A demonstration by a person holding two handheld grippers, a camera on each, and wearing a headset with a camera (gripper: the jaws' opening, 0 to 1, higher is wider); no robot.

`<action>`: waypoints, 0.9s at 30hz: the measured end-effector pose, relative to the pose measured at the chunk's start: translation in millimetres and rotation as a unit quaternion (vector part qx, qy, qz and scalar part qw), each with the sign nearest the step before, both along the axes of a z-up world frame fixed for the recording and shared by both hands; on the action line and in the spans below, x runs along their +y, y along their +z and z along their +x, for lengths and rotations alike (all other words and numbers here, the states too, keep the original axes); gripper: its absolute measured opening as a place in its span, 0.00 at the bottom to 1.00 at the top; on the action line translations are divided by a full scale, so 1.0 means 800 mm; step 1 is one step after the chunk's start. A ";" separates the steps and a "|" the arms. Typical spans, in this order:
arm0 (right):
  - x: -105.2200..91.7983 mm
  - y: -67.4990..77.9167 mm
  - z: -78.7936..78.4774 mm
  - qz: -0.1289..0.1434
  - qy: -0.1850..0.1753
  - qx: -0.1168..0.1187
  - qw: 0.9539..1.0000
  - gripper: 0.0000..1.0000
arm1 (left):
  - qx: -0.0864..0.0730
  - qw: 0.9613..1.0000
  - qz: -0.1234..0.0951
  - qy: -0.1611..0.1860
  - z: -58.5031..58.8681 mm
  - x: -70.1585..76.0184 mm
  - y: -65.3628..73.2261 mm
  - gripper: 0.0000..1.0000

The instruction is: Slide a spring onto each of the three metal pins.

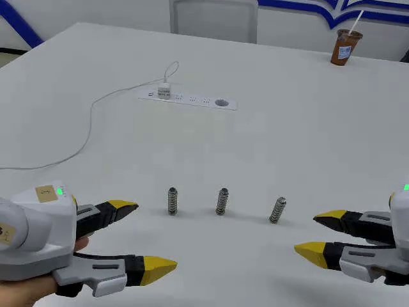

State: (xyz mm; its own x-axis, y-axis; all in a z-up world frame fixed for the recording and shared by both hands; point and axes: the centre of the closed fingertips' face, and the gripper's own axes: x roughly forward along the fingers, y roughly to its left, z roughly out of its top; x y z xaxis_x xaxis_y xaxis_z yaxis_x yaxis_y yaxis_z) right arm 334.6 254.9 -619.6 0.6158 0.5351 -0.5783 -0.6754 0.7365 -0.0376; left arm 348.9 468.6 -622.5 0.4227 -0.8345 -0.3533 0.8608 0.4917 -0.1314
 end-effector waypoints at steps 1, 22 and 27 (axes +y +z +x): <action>-0.001 0.000 0.000 0.002 -0.001 -0.002 1.000 0.45 | 0.000 1.000 0.000 0.000 0.000 0.000 -0.001 0.76; -0.002 0.008 -0.012 0.012 -0.005 -0.036 0.999 0.63 | 0.002 1.000 0.014 -0.008 0.005 0.010 -0.011 0.78; -0.003 0.008 -0.012 0.011 -0.007 -0.041 0.999 0.65 | 0.002 1.000 0.015 -0.010 0.007 0.010 -0.011 0.78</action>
State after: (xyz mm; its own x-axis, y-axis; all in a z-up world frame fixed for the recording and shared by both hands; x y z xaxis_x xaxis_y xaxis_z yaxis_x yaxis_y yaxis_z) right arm 324.8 252.7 -613.2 0.6680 0.5388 -0.5133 -0.6608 0.7467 -0.0761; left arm 354.5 476.9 -631.3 0.4048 -0.8315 -0.3805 0.8696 0.4787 -0.1211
